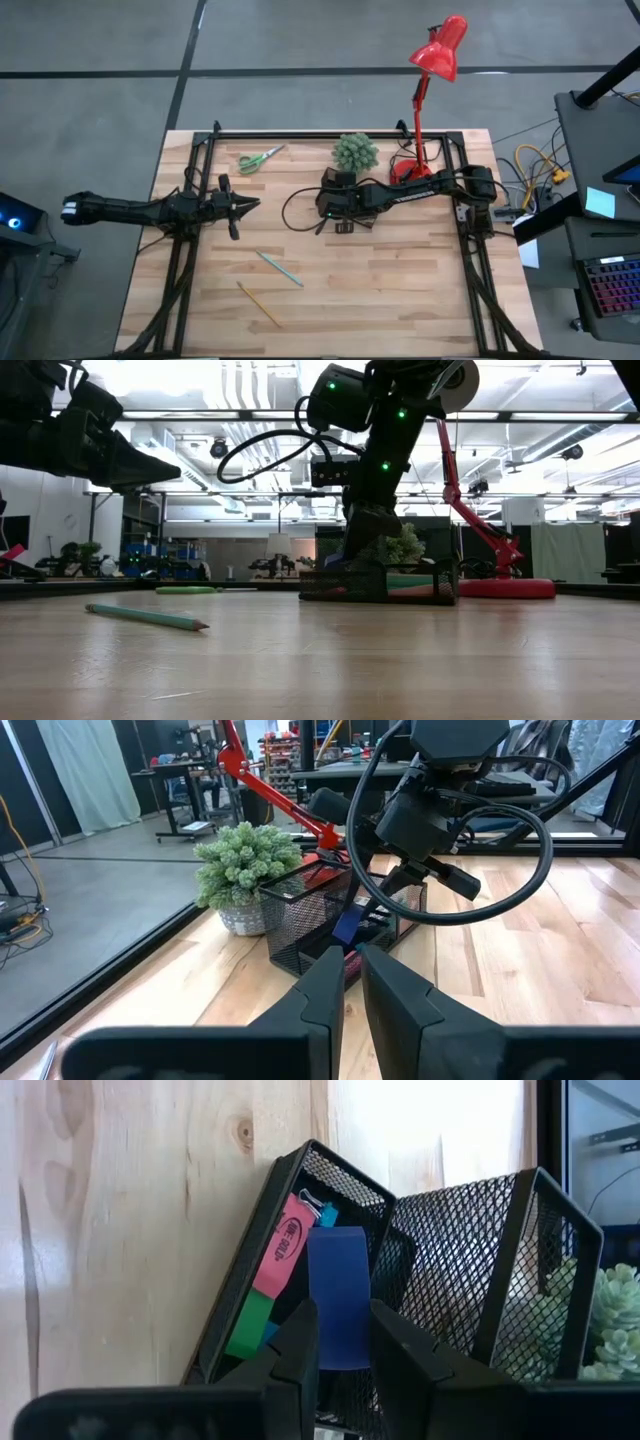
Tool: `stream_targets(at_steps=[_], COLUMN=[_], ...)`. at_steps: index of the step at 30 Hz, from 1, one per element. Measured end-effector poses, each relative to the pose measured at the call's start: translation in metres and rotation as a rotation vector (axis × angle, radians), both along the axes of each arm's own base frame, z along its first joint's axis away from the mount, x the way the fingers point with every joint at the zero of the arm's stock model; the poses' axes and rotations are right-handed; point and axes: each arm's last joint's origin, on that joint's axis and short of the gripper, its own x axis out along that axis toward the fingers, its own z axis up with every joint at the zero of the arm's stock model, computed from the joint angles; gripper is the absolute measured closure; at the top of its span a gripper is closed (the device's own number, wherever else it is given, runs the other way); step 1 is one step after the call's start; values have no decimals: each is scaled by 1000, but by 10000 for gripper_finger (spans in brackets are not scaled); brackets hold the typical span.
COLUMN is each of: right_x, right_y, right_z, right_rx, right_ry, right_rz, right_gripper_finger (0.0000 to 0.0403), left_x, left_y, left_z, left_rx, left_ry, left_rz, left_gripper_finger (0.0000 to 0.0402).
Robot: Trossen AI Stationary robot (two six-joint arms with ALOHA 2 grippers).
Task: Pick and place office supplies into organizer
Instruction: Put the blue eraser into the black desk organizer
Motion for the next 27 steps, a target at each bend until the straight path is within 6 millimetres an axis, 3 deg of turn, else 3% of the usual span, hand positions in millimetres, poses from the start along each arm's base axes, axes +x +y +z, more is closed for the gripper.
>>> stream_targets(at_steps=[27], right_x=[-1], right_y=[1], right_z=[3], right_rx=[100], right_ry=[-32], right_rz=[-104], right_gripper_finger=[333], left_x=[0], left_y=[0], left_z=[0], left_rx=[0], left_ry=[0], left_rz=[0], left_gripper_finger=[375])
